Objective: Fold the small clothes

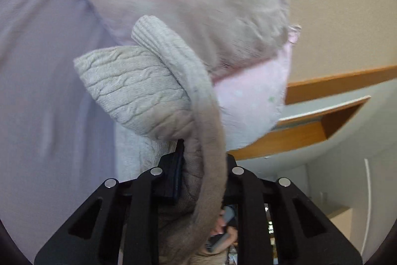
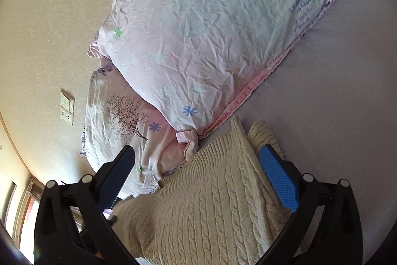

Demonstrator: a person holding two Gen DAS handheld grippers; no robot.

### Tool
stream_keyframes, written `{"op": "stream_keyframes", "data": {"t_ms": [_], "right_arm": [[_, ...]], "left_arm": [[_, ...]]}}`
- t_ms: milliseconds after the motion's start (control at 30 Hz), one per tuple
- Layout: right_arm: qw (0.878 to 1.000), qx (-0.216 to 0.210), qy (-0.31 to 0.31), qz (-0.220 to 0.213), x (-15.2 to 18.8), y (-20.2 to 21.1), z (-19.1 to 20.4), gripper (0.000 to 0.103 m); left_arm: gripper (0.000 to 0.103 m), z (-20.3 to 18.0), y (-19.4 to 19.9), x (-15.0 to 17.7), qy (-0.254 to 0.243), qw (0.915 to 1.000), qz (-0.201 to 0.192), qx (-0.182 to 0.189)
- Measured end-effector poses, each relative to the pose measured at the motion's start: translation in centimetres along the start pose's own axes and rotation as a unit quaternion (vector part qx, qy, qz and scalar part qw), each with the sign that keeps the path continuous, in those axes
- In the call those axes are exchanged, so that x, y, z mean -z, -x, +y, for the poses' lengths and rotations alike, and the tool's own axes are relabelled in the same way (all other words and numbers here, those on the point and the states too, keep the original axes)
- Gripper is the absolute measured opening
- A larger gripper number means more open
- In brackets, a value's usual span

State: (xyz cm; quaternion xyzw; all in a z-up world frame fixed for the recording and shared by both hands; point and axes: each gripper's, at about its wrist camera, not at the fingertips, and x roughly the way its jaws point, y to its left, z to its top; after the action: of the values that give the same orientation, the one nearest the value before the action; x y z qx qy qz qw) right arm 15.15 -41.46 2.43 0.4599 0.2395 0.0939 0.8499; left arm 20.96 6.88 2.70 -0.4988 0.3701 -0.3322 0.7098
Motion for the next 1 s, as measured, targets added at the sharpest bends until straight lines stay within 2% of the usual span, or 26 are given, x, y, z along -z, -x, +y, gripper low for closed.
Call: {"op": "stream_keyframes", "data": {"t_ms": [67,133,200,233,267,300,333,367,400,433,500,533,600,700,767,800,833,867,1000], "right_arm": [[1.000,0.017,0.016,-0.015,-0.2,0.5,0.3,0.101],[0.998,0.037,0.032,-0.029,-0.4,0.9,0.4,0.101],[0.996,0.059,0.049,-0.041,-0.7,1.2,0.4,0.101],[0.995,0.067,0.056,-0.042,-0.9,1.4,0.4,0.101],[0.995,0.068,0.057,-0.041,-1.1,1.6,0.2,0.101],[0.996,0.063,0.053,-0.038,-1.3,1.9,-0.2,0.101],[0.997,0.052,0.048,-0.031,-1.5,2.1,-0.4,0.101],[0.998,0.045,0.044,-0.022,-1.6,2.1,-0.6,0.101],[0.998,0.037,0.044,-0.010,-1.7,2.0,-0.7,0.101],[0.998,0.032,0.045,0.006,-1.8,1.7,-0.7,0.101],[0.998,0.023,0.047,0.041,-1.8,1.2,-0.6,0.100],[0.997,0.019,0.050,0.053,-1.7,1.1,-0.3,0.097],[0.996,0.011,0.060,0.067,-1.5,1.4,0.1,0.095],[0.993,0.023,0.066,0.090,-1.4,0.4,0.4,0.091],[0.989,0.046,0.064,0.124,-0.9,-1.3,0.0,0.083],[0.986,0.058,0.067,0.143,-0.5,-2.3,-0.2,0.070],[0.983,0.070,0.076,0.154,0.0,-3.0,-0.3,0.026],[0.981,0.083,0.086,0.155,0.2,-3.4,-0.2,0.010],[0.990,0.106,0.005,0.096,-0.7,-0.5,-2.9,0.010]], "left_arm": [[0.019,-3.3,-4.6,1.8,-0.030,0.9979,0.031,0.049],[0.019,-4.9,-10.4,4.2,-0.030,0.9937,0.075,0.077],[0.020,-4.7,-15.9,6.3,-0.006,0.9908,0.118,0.067],[0.024,-4.3,-18.4,7.0,0.010,0.9867,0.153,0.053],[0.025,-3.7,-19.8,7.4,0.030,0.9820,0.179,0.052],[0.025,-3.4,-20.0,7.6,0.047,0.9783,0.191,0.067],[0.025,-3.6,-19.1,7.4,0.040,0.9786,0.183,0.085],[0.035,-4.2,-17.6,7.1,0.009,0.9825,0.166,0.084],[0.045,-4.9,-15.6,6.7,-0.030,0.9868,0.142,0.072],[0.063,-5.4,-13.4,6.2,-0.066,0.9903,0.110,0.052],[0.066,-5.7,-10.0,5.2,-0.115,0.9910,0.064,-0.023],[0.066,-5.4,-9.4,4.5,-0.127,0.9887,0.058,-0.055],[0.066,-4.2,-8.3,4.3,-0.130,0.9840,0.058,-0.107],[0.067,-1.7,-8.5,4.4,-0.126,0.9777,0.083,-0.146],[0.067,-0.5,-9.4,4.7,-0.127,0.9745,0.095,-0.159],[0.067,-0.3,-9.9,5.0,-0.129,0.9735,0.100,-0.160],[0.067,0.0,-10.4,5.4,-0.132,0.9718,0.106,-0.164],[0.067,0.1,-11.0,5.8,-0.136,0.9701,0.109,-0.169],[0.070,-0.7,-12.3,7.0,-0.173,0.9617,0.106,-0.184]]}}
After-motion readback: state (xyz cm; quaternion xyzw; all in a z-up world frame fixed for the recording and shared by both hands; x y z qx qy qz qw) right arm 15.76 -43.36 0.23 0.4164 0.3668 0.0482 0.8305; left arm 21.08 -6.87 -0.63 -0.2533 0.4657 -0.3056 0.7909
